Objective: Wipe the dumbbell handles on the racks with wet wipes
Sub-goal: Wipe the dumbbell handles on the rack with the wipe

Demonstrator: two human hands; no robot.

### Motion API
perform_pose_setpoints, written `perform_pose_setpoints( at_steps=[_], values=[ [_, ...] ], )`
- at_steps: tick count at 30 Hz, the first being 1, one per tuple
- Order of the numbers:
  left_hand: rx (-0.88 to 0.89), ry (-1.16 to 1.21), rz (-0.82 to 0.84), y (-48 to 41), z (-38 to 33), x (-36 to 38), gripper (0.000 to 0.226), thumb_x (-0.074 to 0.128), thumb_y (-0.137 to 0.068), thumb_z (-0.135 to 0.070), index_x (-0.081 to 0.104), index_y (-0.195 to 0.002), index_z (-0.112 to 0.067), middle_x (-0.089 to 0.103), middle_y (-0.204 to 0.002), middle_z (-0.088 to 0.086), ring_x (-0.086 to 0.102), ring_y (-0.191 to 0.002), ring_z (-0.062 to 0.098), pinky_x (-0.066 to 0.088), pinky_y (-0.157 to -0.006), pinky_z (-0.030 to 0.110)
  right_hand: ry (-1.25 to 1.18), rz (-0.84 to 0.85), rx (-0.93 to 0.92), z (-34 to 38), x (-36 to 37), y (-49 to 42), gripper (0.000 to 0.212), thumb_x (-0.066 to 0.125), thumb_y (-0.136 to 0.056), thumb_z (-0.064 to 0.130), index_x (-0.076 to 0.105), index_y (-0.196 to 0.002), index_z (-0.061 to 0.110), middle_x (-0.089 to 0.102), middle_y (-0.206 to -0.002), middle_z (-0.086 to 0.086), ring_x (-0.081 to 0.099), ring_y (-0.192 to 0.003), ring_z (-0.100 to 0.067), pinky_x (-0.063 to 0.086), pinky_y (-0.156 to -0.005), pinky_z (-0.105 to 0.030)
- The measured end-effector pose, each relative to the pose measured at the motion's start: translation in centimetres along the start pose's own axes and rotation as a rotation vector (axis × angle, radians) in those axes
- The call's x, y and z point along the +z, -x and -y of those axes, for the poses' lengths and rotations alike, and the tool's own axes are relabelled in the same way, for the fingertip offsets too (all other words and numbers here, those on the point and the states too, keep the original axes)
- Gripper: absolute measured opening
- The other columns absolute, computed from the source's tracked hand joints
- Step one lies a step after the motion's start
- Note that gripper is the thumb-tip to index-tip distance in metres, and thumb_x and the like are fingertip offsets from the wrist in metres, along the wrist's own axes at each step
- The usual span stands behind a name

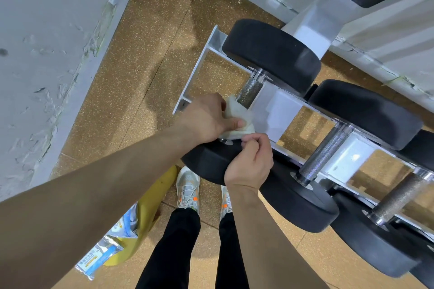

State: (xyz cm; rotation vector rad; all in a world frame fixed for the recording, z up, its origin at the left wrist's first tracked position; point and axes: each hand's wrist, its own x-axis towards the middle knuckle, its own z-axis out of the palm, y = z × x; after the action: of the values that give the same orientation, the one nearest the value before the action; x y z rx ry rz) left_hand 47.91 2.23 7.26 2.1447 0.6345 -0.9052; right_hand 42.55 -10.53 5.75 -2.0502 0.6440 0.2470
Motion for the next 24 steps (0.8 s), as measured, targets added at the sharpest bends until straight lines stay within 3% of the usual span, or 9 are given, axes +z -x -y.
perform_pose_setpoints(
  at_steps=[2, 4, 6, 9, 11, 15, 19, 21, 24],
  values=[
    [0.057, 0.011, 0.103, -0.9, -0.3, 0.0, 0.035, 0.075, -0.085, -0.048, 0.057, -0.083, -0.018, 0.062, -0.082, -0.002, 0.057, -0.074, 0.015, 0.037, -0.055, 0.025, -0.001, 0.001, 0.003, 0.0, 0.0, 0.0, 0.026, 0.036, -0.079, 0.027, 0.06, -0.074, 0.017, 0.063, -0.079, -0.001, 0.056, -0.081, -0.014, 0.04, -0.07, -0.025],
    [0.069, 0.011, 0.148, -1.8, -0.5, 0.2, 0.027, 0.076, -0.083, -0.038, 0.055, -0.079, -0.02, 0.06, -0.077, -0.004, 0.056, -0.069, 0.012, 0.038, -0.054, 0.024, 0.002, 0.0, 0.0, -0.1, -0.1, 0.0, 0.025, 0.036, -0.079, 0.027, 0.059, -0.074, 0.018, 0.064, -0.079, -0.001, 0.057, -0.08, -0.014, 0.04, -0.069, -0.026],
    [0.024, 0.093, 0.238, -2.5, -0.7, 0.6, 0.021, 0.079, -0.079, -0.027, 0.061, -0.087, -0.018, 0.066, -0.083, -0.001, 0.063, -0.077, 0.016, 0.047, -0.06, 0.027, 0.001, 0.0, -0.019, -0.2, 0.0, 0.0, 0.026, 0.035, -0.078, 0.03, 0.058, -0.074, 0.019, 0.064, -0.079, -0.002, 0.058, -0.081, -0.018, 0.042, -0.07, -0.029],
    [-0.039, 0.457, 0.555, -3.8, -0.8, 0.6, 0.012, 0.078, -0.08, -0.002, 0.069, -0.086, -0.007, 0.074, -0.085, 0.01, 0.071, -0.085, 0.027, 0.057, -0.078, 0.034, 0.002, -0.002, -0.028, -0.2, 0.0, -0.1, 0.027, 0.035, -0.079, 0.033, 0.057, -0.073, 0.019, 0.063, -0.078, -0.002, 0.059, -0.081, -0.021, 0.043, -0.07, -0.031],
    [-0.042, 0.587, 0.69, -4.3, -0.8, 0.4, 0.009, 0.077, -0.082, 0.0, 0.07, -0.082, -0.007, 0.073, -0.083, 0.012, 0.07, -0.079, 0.026, 0.056, -0.079, 0.035, 0.0, 0.001, -0.002, 0.0, 0.0, -0.1, 0.023, 0.037, -0.08, 0.027, 0.056, -0.072, 0.019, 0.062, -0.078, -0.001, 0.058, -0.081, -0.019, 0.041, -0.069, -0.029],
    [-0.026, 0.716, 0.783, -5.0, -0.3, 0.9, 0.009, 0.077, -0.078, -0.016, 0.071, -0.077, -0.01, 0.07, -0.075, 0.013, 0.066, -0.065, 0.028, 0.049, -0.066, 0.033, 0.009, 0.005, -0.016, 0.0, 0.0, 0.0, 0.022, 0.038, -0.082, 0.024, 0.058, -0.073, 0.018, 0.064, -0.079, 0.0, 0.058, -0.081, -0.015, 0.039, -0.068, -0.023],
    [-0.043, 0.826, 0.709, -5.2, -1.1, 0.6, 0.008, 0.074, -0.082, -0.01, 0.068, -0.076, -0.01, 0.069, -0.068, 0.008, 0.067, -0.057, 0.02, 0.054, -0.053, 0.027, 0.001, 0.0, -0.006, -0.1, 0.0, 0.0, 0.022, 0.038, -0.081, 0.024, 0.058, -0.074, 0.018, 0.063, -0.079, 0.0, 0.056, -0.079, -0.012, 0.038, -0.067, -0.017],
    [-0.047, 0.855, 0.597, -4.9, -2.0, 0.3, 0.011, 0.071, -0.087, -0.004, 0.064, -0.08, -0.008, 0.068, -0.063, 0.004, 0.066, -0.054, 0.016, 0.052, -0.049, 0.023, -0.002, -0.003, -0.008, -0.2, 0.0, -0.1, 0.023, 0.038, -0.081, 0.024, 0.059, -0.075, 0.017, 0.063, -0.078, 0.0, 0.057, -0.08, -0.013, 0.039, -0.068, -0.018],
    [-0.087, 0.69, 0.283, -4.8, -3.6, 0.9, 0.02, 0.082, -0.075, -0.019, 0.063, -0.075, -0.013, 0.062, -0.057, -0.003, 0.059, -0.052, 0.012, 0.046, -0.051, 0.018, -0.009, -0.005, -0.015, -0.3, 0.1, 0.0, 0.022, 0.038, -0.081, 0.024, 0.059, -0.075, 0.018, 0.062, -0.076, 0.002, 0.057, -0.079, -0.014, 0.042, -0.068, -0.024]
  ],
)
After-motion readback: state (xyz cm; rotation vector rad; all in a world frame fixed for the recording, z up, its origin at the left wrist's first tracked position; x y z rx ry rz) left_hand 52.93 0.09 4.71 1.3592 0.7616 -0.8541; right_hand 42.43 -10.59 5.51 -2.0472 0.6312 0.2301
